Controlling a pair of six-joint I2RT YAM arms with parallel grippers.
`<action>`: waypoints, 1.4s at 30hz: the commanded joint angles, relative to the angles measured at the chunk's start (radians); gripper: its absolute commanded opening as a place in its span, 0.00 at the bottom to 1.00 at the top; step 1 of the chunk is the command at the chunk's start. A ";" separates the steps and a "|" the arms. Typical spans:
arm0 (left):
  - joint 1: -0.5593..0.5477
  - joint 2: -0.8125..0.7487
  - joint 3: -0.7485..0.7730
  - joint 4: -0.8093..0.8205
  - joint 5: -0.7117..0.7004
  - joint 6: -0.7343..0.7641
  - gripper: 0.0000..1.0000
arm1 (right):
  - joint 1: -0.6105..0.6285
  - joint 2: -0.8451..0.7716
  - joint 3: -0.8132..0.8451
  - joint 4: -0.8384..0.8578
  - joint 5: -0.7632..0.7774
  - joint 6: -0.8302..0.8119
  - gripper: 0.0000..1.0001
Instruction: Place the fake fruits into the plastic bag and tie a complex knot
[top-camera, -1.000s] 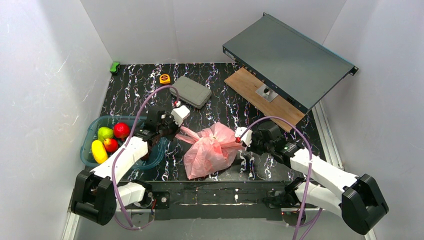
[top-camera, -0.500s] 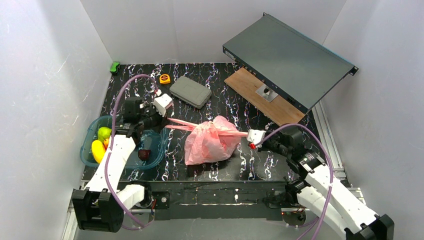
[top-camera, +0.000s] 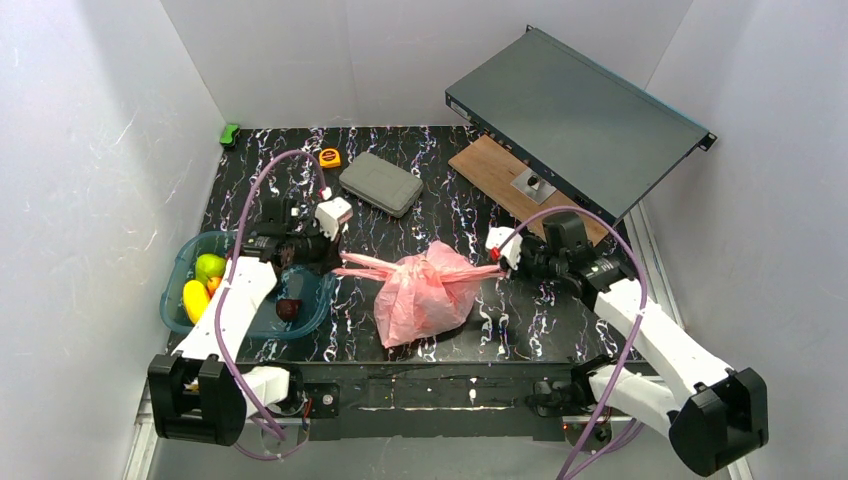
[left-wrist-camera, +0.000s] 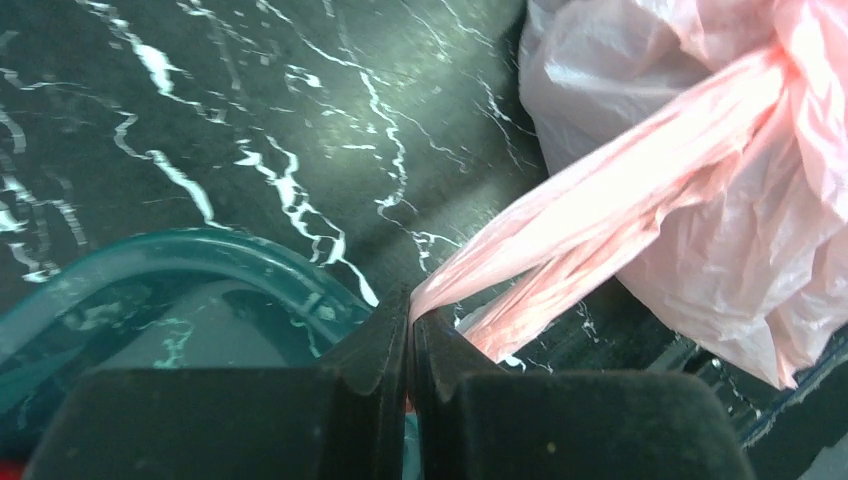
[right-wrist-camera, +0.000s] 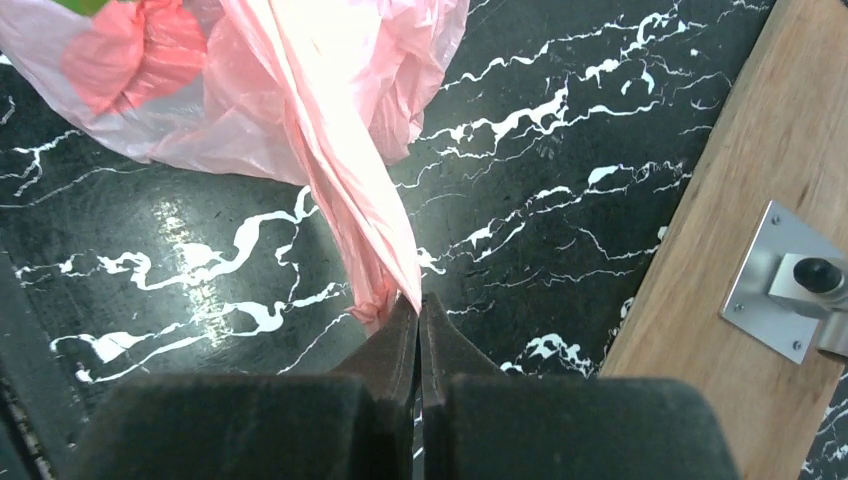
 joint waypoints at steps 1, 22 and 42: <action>-0.021 0.012 0.147 -0.003 -0.168 -0.160 0.00 | 0.059 0.052 0.178 -0.134 0.113 0.124 0.01; -0.126 -0.064 0.044 -0.168 -0.040 -0.068 0.39 | 0.170 0.101 0.200 -0.223 0.070 0.172 0.50; -0.125 -0.004 0.555 -0.440 0.091 -0.313 0.98 | 0.168 -0.021 0.528 -0.263 0.002 0.456 0.99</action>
